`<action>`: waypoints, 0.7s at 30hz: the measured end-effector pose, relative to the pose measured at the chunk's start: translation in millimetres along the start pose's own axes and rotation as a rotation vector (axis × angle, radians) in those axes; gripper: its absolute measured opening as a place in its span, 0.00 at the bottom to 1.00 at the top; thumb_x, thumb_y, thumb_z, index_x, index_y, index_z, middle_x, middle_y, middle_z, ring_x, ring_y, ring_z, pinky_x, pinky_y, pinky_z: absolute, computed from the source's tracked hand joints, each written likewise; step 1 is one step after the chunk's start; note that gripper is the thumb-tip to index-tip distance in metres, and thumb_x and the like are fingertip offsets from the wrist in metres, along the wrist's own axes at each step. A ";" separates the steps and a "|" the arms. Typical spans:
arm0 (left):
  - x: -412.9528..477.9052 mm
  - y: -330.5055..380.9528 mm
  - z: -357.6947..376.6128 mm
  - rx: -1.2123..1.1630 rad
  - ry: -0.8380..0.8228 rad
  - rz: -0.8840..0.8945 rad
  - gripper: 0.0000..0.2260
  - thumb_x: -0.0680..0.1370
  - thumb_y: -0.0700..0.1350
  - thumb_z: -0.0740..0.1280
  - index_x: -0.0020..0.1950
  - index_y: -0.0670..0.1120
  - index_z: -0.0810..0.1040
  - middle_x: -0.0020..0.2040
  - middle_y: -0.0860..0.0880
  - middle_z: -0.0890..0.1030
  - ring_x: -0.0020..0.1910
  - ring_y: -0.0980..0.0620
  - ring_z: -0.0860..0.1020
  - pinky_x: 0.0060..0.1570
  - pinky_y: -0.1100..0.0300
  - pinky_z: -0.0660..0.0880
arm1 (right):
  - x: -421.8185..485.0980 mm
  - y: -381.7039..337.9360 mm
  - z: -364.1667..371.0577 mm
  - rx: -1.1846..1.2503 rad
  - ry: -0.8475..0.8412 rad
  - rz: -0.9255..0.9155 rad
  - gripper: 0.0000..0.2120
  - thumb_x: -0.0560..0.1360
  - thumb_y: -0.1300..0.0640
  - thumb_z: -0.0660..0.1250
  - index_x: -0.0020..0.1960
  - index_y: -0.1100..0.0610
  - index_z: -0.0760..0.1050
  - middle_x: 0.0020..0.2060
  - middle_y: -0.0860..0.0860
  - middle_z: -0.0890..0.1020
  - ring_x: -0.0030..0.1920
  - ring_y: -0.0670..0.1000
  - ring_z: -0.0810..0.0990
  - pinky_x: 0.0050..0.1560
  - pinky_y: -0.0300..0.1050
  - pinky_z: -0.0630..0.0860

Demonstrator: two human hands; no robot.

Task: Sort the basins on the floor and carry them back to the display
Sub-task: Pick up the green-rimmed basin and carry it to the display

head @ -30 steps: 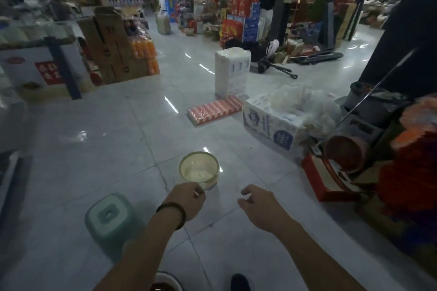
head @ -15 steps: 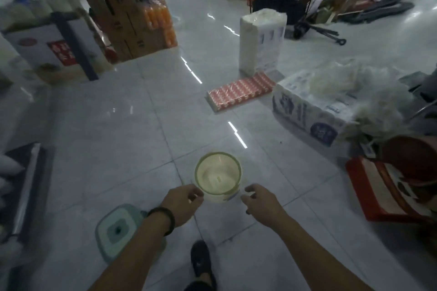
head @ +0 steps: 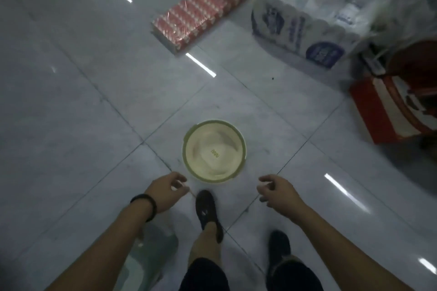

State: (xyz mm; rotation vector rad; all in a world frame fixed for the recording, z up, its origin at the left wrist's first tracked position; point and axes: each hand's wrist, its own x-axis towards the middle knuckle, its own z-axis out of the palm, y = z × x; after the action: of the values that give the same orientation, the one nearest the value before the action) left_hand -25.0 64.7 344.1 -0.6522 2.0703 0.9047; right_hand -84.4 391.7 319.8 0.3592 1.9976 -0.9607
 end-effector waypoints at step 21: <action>533.3 -102.3 53.1 -0.722 -0.006 -0.119 0.23 0.79 0.65 0.61 0.55 0.49 0.85 0.47 0.45 0.87 0.40 0.47 0.85 0.42 0.53 0.81 | 432.9 185.1 206.1 1.110 0.169 0.283 0.29 0.78 0.29 0.54 0.71 0.43 0.74 0.62 0.48 0.84 0.61 0.50 0.81 0.65 0.55 0.76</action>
State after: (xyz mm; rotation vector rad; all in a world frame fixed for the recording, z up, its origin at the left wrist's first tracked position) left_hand -236.4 -33.4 -149.3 -1.1224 1.6451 1.5908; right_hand -111.9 316.3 -187.8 1.3069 1.3019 -1.8120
